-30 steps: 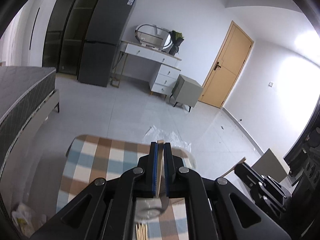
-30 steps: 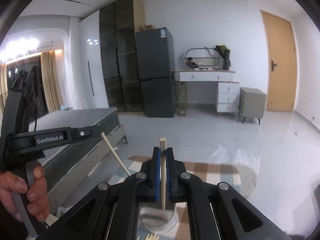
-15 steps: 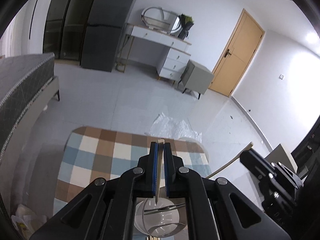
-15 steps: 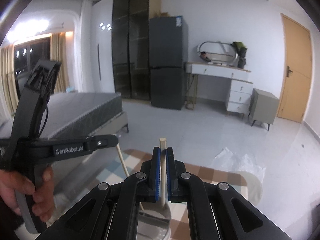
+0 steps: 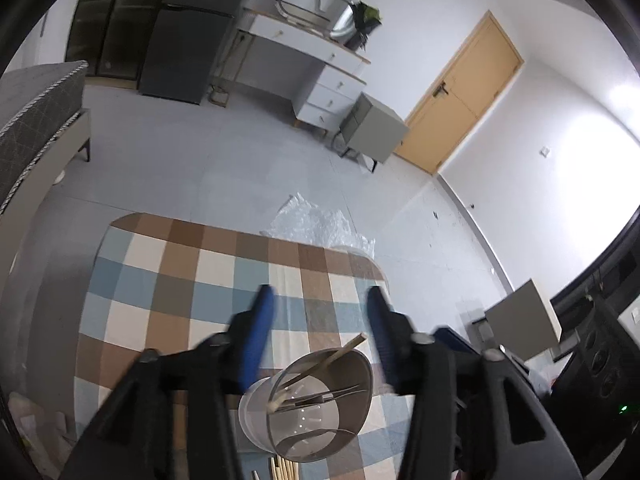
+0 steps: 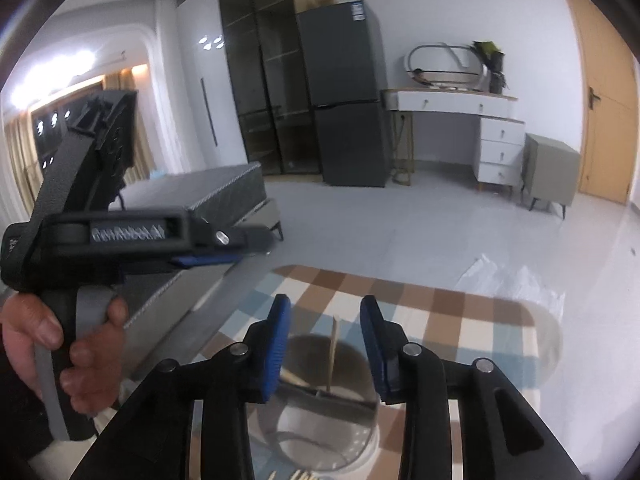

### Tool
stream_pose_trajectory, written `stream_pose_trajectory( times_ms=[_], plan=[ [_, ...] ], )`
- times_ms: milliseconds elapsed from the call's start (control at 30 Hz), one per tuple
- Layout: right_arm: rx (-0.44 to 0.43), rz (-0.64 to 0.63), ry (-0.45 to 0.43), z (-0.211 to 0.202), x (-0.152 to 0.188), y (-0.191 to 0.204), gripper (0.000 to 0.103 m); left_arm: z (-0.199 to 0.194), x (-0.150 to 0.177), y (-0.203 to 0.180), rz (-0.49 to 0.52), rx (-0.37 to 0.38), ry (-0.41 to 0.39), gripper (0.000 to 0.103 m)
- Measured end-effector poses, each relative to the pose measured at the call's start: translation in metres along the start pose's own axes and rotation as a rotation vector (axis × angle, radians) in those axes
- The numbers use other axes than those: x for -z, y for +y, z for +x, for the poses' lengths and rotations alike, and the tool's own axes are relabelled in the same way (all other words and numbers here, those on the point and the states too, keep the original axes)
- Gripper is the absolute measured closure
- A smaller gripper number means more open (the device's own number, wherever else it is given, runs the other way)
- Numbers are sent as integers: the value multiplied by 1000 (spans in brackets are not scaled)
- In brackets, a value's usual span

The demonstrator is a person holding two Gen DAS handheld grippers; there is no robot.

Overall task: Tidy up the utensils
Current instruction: 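Open the left gripper and the right gripper to drop chopsticks into the holder, then move both open grippers back down toward the chopstick pile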

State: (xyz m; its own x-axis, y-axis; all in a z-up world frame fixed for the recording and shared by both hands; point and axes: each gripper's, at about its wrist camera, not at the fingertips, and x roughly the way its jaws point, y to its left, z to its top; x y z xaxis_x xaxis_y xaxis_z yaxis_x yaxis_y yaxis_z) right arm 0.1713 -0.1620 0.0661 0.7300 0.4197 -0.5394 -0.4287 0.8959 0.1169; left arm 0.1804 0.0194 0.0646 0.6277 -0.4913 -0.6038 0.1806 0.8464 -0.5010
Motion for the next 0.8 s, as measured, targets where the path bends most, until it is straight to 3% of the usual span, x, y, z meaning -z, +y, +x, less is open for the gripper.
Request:
stream_pose_trajectory(
  times_ms=[67, 233, 300, 633, 800],
  plan=[
    [14, 31, -10, -14, 6, -2, 57, -9, 0, 2, -23, -15, -6, 46],
    [48, 88, -33, -45, 17, -5, 48, -40, 8, -1, -23, -68, -35, 40],
    [55, 112, -41, -57, 22, -4, 44, -49, 13, -3, -16, -89, -45, 33],
    [80, 153, -96, -100, 43, 15, 30, -82, 51, -15, 68, -248, -123, 30],
    [82, 161, -114, -115, 54, 25, 29, -92, 67, -18, 107, -280, -178, 30]
  ],
)
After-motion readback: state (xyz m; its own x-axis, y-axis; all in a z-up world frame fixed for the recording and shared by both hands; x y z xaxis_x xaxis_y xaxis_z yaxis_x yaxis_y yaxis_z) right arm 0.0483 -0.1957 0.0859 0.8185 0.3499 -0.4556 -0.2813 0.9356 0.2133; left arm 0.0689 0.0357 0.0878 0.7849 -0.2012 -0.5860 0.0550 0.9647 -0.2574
